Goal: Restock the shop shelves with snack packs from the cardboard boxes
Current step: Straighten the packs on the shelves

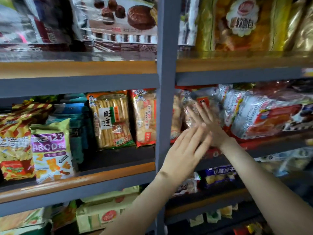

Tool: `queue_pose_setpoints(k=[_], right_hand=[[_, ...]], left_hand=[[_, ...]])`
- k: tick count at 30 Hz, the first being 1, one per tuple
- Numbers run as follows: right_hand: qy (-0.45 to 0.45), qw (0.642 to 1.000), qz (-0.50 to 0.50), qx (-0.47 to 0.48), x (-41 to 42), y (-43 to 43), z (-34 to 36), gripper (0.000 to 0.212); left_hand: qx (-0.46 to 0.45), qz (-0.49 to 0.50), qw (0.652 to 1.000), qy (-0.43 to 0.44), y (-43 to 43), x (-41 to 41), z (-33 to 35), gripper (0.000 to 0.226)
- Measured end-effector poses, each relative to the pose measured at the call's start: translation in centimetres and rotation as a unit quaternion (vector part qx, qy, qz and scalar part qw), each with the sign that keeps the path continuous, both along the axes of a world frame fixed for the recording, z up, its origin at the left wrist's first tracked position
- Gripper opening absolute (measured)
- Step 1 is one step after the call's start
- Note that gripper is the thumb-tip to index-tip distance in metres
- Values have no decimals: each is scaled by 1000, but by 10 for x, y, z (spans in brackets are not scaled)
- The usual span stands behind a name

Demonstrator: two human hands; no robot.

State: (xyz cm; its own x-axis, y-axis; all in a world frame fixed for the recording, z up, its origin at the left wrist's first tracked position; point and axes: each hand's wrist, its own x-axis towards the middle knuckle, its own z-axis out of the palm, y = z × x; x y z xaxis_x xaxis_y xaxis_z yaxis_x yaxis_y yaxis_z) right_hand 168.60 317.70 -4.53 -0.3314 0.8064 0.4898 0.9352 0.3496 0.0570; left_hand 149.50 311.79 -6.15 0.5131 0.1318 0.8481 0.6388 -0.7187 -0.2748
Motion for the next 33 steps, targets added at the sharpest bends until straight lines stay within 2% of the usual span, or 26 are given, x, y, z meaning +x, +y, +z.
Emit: queue_pose_setpoints(k=[1,2,3,4,7,8,9,11,15,17,20,22,23,25,27,28,29,31,33], right_hand=[[-41,997,-44,-53,14,5,4,69],[-46,993,-67,-84,31,14,4,76],[-42,985,-99,-136,41,17,11,87],[-46,981,-100,-161,49,21,10,98],[-54,987,-39,-148,53,32,7,109],[-59,988,-37,-137,55,37,7,109],[-69,989,-46,-121,55,40,7,108],[-45,992,-69,-97,55,43,1,107],[4,994,-87,-61,54,49,-5,108],[16,993,-91,-68,52,48,-7,108],[33,992,-86,-84,47,38,-3,105],[60,991,-63,-104,46,23,4,98],[73,993,-41,-83,48,12,8,90],[109,993,23,35,65,-14,11,65],[139,966,71,204,97,-37,5,46],[143,949,59,276,117,-47,1,45],[152,935,20,318,137,-53,-5,49],[214,921,-89,313,176,-57,-14,74],[241,928,-145,245,205,-52,-21,104]], left_hand=[[-38,60,997,21,2,16,3,69],[-122,137,981,58,6,32,6,88],[-181,220,957,51,18,43,4,104],[-229,293,927,34,31,50,4,109],[-284,441,847,-89,55,54,13,92],[-318,462,823,-95,60,56,13,89],[-336,469,813,-80,65,58,11,88],[-362,463,806,-67,73,59,9,90],[-359,477,798,-80,76,58,4,100],[-380,466,796,-70,75,56,5,103],[-404,406,816,-80,64,64,13,98],[-401,335,850,-65,53,79,18,89],[-392,294,870,-54,47,90,21,86],[-365,212,906,-35,38,113,24,84],[-305,124,943,-52,35,137,25,80],[-263,83,959,-65,33,150,24,75],[-225,51,970,-72,32,163,23,70],[-183,21,982,-48,34,191,21,71],[-157,54,986,-1,39,218,21,101]])
